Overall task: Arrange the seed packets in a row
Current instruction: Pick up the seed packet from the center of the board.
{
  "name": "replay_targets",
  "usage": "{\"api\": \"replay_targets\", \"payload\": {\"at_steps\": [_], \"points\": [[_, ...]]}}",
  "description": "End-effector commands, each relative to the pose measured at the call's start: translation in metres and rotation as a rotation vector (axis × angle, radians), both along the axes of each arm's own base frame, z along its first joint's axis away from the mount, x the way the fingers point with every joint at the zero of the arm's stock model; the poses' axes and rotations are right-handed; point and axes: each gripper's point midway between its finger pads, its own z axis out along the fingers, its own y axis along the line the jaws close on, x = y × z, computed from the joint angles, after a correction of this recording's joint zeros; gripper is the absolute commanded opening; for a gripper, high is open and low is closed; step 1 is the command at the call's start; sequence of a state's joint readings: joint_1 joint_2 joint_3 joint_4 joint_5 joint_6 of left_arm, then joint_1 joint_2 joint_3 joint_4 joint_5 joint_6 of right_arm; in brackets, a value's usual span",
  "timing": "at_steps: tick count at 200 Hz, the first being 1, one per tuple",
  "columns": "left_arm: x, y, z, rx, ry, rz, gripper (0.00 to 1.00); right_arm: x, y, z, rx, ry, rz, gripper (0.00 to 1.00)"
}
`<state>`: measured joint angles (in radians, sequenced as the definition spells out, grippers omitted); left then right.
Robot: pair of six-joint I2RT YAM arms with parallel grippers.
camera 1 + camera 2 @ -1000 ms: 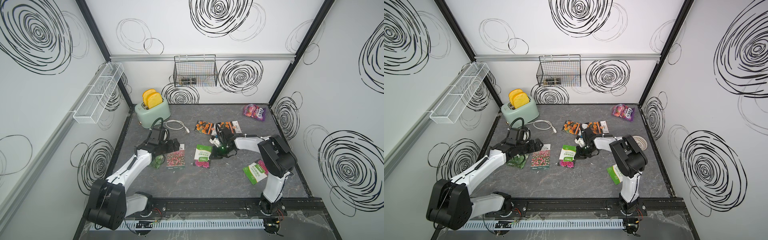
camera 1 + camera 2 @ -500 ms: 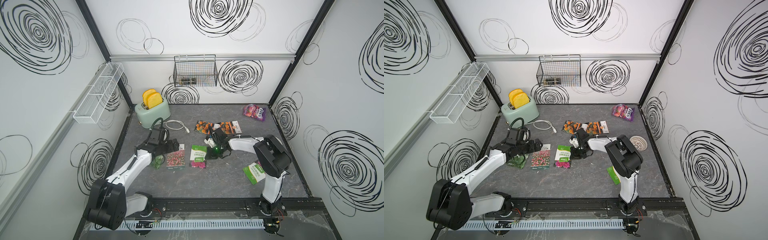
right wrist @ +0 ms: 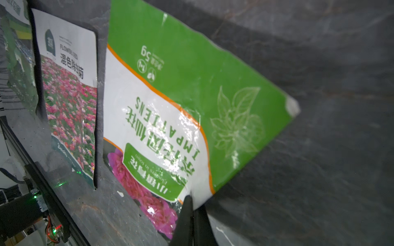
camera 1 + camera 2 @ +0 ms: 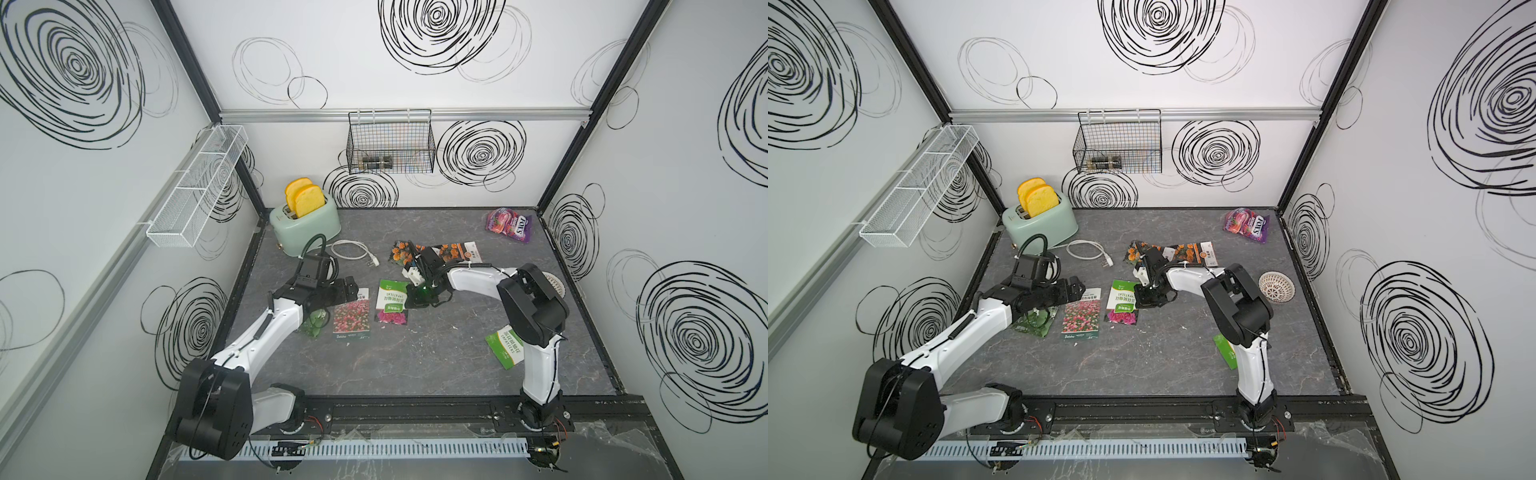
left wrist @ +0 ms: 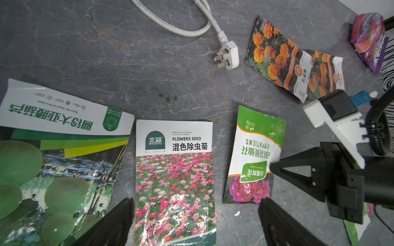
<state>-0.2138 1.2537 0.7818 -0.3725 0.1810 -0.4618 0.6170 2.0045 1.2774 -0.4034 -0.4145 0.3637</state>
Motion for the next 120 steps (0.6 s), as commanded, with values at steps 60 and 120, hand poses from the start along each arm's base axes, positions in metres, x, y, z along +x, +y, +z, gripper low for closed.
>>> {"api": "replay_targets", "payload": {"at_steps": [60,120], "points": [[0.014,-0.05,0.029,-0.077,-0.11,-0.095,0.96,0.006,-0.029,0.088,0.342,0.013,-0.199,0.0],[-0.003,-0.127,0.042,-0.377,-0.06,-0.119,0.97,0.027,-0.055,0.168,0.624,-0.039,-0.467,0.0]]}}
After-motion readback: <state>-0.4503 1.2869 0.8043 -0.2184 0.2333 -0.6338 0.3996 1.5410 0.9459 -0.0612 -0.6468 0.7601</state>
